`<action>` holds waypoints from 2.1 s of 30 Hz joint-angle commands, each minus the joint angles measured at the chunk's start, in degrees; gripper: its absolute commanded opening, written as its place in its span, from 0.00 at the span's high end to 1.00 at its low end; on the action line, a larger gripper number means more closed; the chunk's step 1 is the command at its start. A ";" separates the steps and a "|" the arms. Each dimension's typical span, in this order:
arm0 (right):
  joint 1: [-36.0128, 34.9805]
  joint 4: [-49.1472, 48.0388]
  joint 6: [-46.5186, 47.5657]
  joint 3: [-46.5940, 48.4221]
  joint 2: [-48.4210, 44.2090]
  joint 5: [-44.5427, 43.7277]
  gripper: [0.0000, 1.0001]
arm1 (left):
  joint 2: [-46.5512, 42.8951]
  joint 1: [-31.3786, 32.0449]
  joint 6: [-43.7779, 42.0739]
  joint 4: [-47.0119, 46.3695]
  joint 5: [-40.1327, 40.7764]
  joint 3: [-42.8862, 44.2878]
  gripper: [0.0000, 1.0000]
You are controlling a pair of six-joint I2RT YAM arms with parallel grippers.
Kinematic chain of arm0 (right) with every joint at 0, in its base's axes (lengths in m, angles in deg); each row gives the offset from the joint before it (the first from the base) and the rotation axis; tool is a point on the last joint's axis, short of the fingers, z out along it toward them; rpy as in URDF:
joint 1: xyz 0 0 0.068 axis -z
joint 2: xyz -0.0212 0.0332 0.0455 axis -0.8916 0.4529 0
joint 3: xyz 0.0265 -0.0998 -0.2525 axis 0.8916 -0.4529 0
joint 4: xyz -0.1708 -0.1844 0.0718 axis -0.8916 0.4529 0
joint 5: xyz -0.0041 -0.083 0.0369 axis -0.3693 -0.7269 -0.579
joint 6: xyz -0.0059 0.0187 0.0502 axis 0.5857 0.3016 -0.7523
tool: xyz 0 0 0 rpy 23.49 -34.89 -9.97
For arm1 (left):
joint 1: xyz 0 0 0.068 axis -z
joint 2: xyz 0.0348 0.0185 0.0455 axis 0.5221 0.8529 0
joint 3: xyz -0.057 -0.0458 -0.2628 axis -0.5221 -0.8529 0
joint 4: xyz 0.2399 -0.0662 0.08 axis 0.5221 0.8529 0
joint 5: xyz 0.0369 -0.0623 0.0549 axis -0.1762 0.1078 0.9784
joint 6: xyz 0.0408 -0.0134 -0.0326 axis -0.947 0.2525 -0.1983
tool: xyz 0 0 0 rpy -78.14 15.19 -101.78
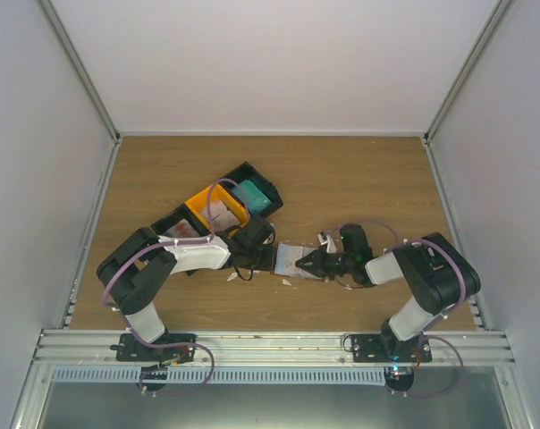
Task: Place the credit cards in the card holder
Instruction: Insert the credit card into the card holder.
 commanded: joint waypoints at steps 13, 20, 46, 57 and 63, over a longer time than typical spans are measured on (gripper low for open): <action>-4.71 10.17 1.13 1.99 -4.30 -10.51 0.62 | 1.14 1.64 -0.38 -0.44 -2.01 -0.35 0.86; -5.18 19.70 3.63 3.46 -9.78 -16.71 0.52 | 0.72 1.66 0.25 -1.46 -2.45 -0.41 0.86; -15.33 37.39 10.20 15.00 -7.48 -33.18 0.50 | 2.36 1.73 0.32 -6.55 -9.35 -1.81 0.86; -15.36 44.69 11.48 17.29 -14.28 -41.87 0.39 | -1.45 1.73 -2.05 -1.32 -4.08 0.95 0.77; -15.31 46.11 11.85 17.54 -16.89 -43.42 0.36 | -4.69 1.65 -3.80 3.30 -0.09 3.52 0.65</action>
